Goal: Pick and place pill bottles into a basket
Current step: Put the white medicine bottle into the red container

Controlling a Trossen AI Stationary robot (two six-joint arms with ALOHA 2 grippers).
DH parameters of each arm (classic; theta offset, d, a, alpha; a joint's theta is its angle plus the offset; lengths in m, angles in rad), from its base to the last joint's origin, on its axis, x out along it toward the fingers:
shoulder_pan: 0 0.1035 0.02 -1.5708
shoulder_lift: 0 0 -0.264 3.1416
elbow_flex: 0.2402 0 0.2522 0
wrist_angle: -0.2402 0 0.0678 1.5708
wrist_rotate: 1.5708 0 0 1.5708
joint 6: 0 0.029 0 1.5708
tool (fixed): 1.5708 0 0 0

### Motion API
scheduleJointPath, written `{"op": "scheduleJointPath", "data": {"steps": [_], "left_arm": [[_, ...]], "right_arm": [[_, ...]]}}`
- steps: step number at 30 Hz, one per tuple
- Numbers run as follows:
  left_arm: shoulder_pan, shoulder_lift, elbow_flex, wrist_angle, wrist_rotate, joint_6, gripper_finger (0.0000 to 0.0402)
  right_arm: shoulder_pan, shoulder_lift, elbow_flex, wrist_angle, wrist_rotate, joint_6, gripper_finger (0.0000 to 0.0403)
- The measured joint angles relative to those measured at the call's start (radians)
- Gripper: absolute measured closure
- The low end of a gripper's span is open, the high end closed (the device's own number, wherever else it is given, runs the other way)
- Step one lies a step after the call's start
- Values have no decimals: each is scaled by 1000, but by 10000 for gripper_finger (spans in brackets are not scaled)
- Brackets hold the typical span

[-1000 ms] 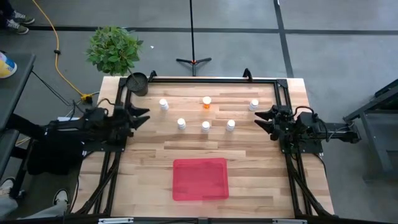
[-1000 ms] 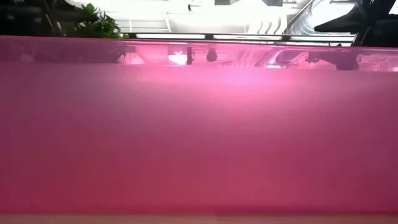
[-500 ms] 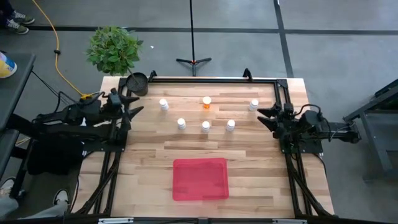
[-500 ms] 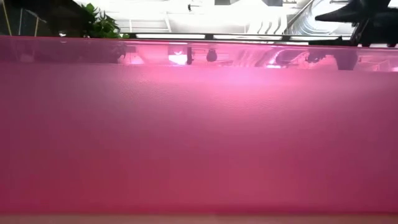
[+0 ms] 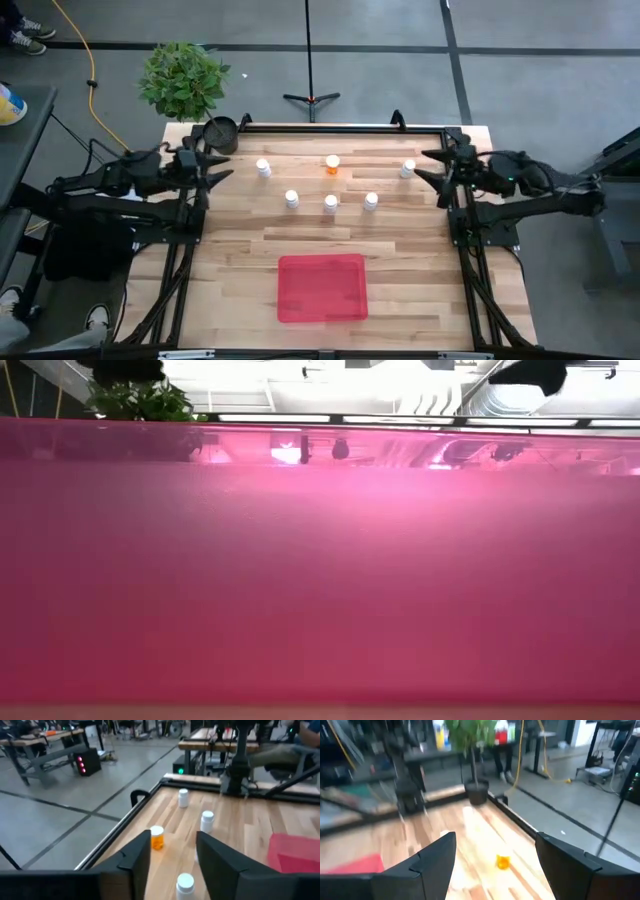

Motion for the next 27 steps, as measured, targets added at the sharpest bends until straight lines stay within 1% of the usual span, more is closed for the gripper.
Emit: {"op": "scheduleJointPath", "data": {"steps": [3, 5, 8, 12, 17, 24, 27], "left_arm": [[0, -28, 20, -22, -11, 0, 247], [0, -46, 31, -46, -47, 0, 261], [0, -60, 53, -72, -87, 5, 276], [0, -54, 87, -84, -100, 23, 291], [0, 4, 126, -177, -131, 39, 304], [2, 138, 139, -308, -138, 20, 314], [57, 187, 139, -331, -130, -4, 314]], "right_arm": [[0, 123, 89, -68, -12, -20, 139], [0, 203, 142, -119, -13, -21, 139], [0, 309, 205, -193, -13, -30, 139], [-15, 407, 274, -249, -8, -65, 139], [-73, 469, 327, -314, -19, -61, 139], [-137, 498, 339, -326, -117, -44, 139], [-147, 502, 339, -329, -146, -39, 139]]}}
